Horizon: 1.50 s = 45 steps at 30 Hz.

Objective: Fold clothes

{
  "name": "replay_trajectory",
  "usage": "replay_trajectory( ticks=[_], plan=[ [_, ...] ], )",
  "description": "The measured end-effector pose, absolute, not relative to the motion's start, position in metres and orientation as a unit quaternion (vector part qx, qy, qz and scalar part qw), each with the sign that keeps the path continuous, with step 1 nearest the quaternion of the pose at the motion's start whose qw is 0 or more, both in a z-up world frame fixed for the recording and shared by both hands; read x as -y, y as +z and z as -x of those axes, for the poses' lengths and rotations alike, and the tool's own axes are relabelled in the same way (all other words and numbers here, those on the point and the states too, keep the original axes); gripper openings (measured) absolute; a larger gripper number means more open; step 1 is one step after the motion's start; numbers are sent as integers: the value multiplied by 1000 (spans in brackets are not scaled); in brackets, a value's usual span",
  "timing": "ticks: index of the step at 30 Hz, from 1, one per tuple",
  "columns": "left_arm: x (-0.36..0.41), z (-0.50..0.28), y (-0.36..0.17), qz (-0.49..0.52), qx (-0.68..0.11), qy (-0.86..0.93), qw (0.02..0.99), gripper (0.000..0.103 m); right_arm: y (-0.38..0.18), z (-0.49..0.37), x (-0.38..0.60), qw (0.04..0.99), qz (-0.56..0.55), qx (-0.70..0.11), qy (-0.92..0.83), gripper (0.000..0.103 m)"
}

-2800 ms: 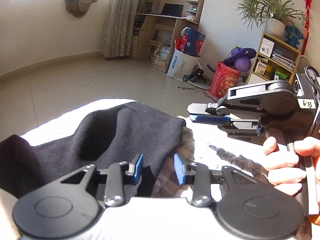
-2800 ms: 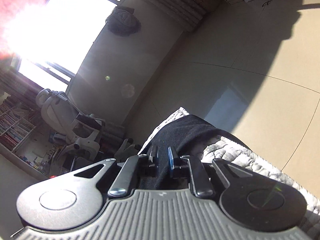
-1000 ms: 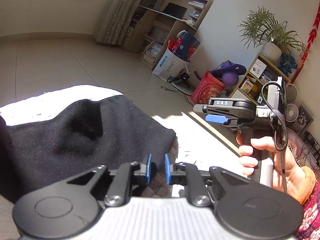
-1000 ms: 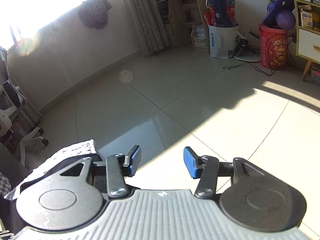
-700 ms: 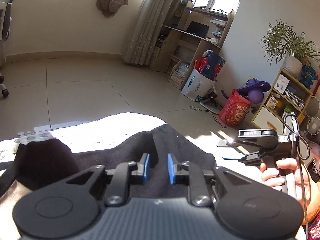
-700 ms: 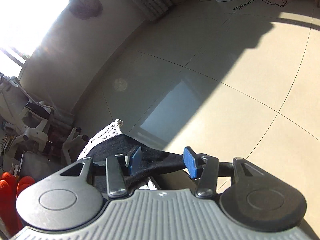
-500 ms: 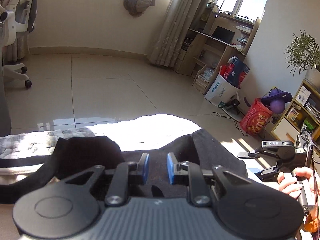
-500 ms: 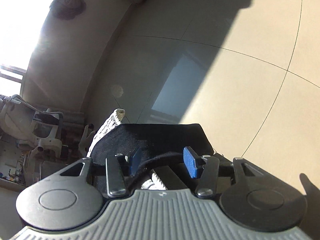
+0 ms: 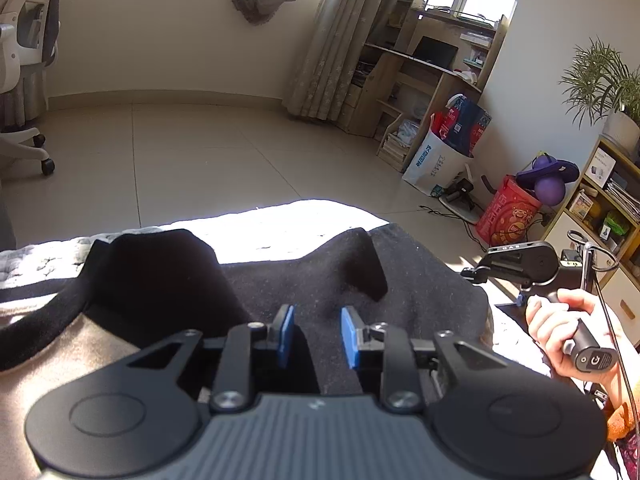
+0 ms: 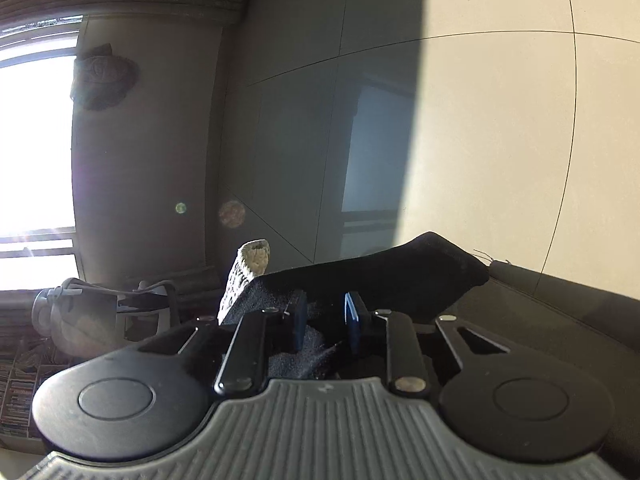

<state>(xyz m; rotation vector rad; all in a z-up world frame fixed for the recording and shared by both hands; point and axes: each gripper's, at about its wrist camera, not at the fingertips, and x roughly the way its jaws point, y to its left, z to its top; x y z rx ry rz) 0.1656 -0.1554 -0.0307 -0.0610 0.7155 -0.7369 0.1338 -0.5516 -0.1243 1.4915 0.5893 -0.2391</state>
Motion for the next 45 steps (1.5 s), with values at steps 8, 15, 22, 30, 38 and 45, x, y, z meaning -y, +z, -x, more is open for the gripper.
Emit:
replay_trajectory(
  ticks=[8,15,22,30,38,45],
  plan=[
    [144,-159,-26,38,-345,-345,872,27,-91,-128,557,741,-618,-236,-116,8],
    [139,-150,-16,36,-346,-346,871,31,-95,-119,553,711,-609,-306,-171,72],
    [132,-138,-6,39,-337,-353,872,33,-69,-88,546,708,-637,-278,-127,72],
    [126,-132,-14,78,-349,-354,864,33,-86,-90,502,676,-675,-294,-41,71],
    [130,-122,-44,110,-337,-356,864,33,-72,-112,484,708,-655,-262,-44,70],
    [127,-119,-45,118,-331,-354,866,33,-87,-129,493,720,-659,-203,-72,61]
  ],
)
